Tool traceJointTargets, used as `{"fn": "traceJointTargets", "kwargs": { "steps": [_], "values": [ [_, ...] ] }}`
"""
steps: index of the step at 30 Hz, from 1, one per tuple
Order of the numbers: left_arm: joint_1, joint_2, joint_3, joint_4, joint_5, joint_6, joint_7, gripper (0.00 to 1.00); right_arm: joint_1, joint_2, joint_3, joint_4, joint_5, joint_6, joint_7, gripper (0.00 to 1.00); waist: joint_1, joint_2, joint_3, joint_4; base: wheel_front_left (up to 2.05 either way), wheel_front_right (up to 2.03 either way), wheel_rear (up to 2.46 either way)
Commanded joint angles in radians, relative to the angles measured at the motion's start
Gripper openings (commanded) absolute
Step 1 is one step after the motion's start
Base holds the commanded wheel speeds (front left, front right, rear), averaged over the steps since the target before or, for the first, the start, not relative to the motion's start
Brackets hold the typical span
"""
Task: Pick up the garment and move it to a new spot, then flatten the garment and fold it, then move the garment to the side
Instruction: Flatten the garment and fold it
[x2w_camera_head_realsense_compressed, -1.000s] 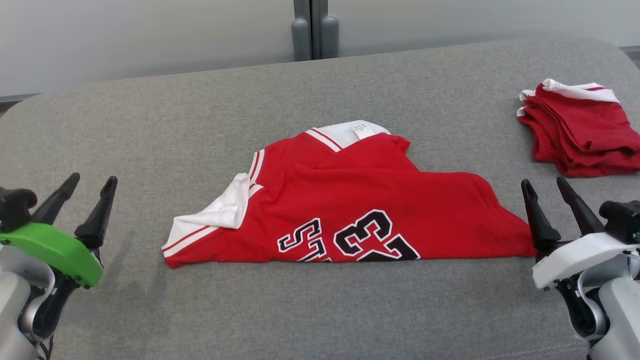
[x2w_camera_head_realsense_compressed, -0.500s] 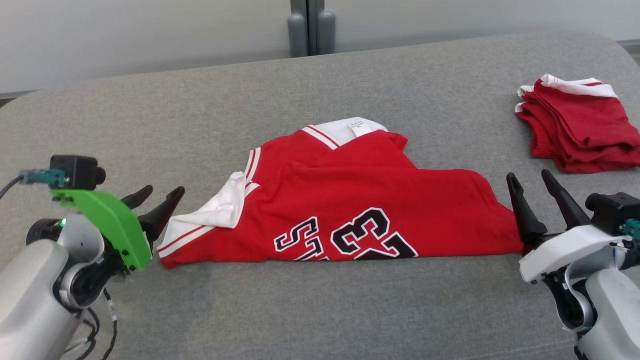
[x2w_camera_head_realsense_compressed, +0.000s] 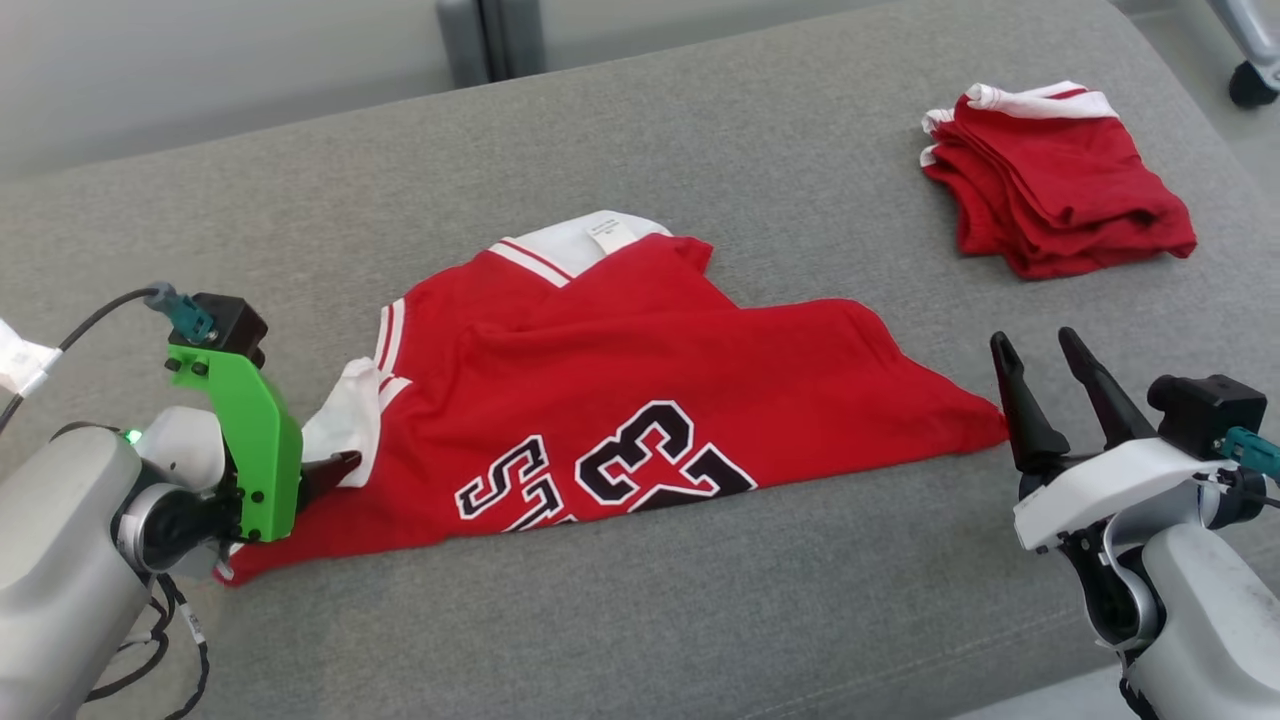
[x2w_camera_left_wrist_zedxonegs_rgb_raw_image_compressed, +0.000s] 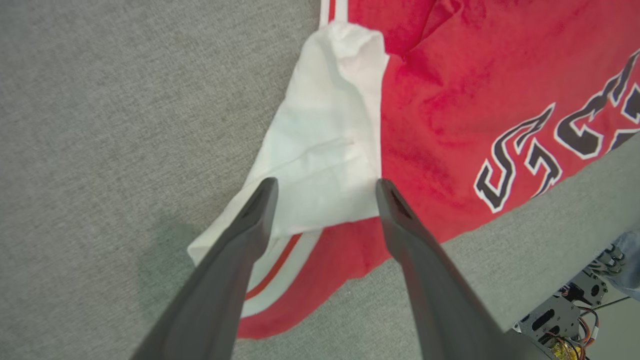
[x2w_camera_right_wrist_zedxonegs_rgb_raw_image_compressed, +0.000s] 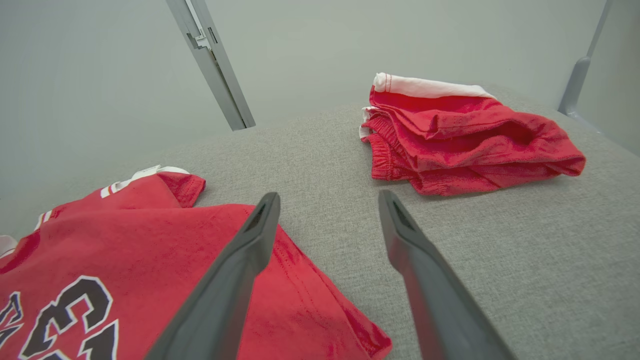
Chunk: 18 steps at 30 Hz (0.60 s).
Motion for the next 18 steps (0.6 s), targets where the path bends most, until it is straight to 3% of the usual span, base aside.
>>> {"fn": "traceJointTargets", "kwargs": {
  "steps": [1, 7, 9, 10, 18],
  "values": [
    [-0.022, 0.008, -0.004, -0.001, 0.000, -0.003, 0.014, 1.00, -0.009, 0.001, 0.000, 0.007, 0.011, -0.001, -0.008, 1.00, 0.0000, 0.0000, 0.039, -0.042, 0.00, 0.00, 0.00],
    [-0.034, 0.019, -0.041, 0.023, 0.047, 0.005, 0.039, 1.00, -0.026, 0.001, 0.010, 0.022, 0.017, -0.001, -0.015, 1.00, 0.0000, 0.0000, 0.045, -0.044, 0.00, 0.00, 0.00],
    [-0.039, 0.018, -0.054, 0.034, 0.069, 0.010, 0.039, 0.27, -0.030, 0.000, 0.014, 0.024, 0.017, -0.001, -0.016, 1.00, 0.0000, 0.0000, 0.042, -0.038, 0.00, 0.00, 0.00],
    [-0.041, 0.017, -0.054, 0.041, 0.074, 0.014, 0.033, 0.00, -0.030, -0.002, 0.014, 0.025, 0.017, -0.001, -0.017, 1.00, 0.0000, 0.0000, 0.040, -0.034, 0.00, 0.00, 0.00],
    [-0.063, 0.012, -0.030, -0.003, 0.058, 0.006, -0.012, 0.00, 0.000, -0.021, 0.003, 0.028, 0.008, -0.001, -0.016, 1.00, 0.0000, 0.0000, -0.005, 0.041, 0.00, 0.00, 0.00]
  ]
}}
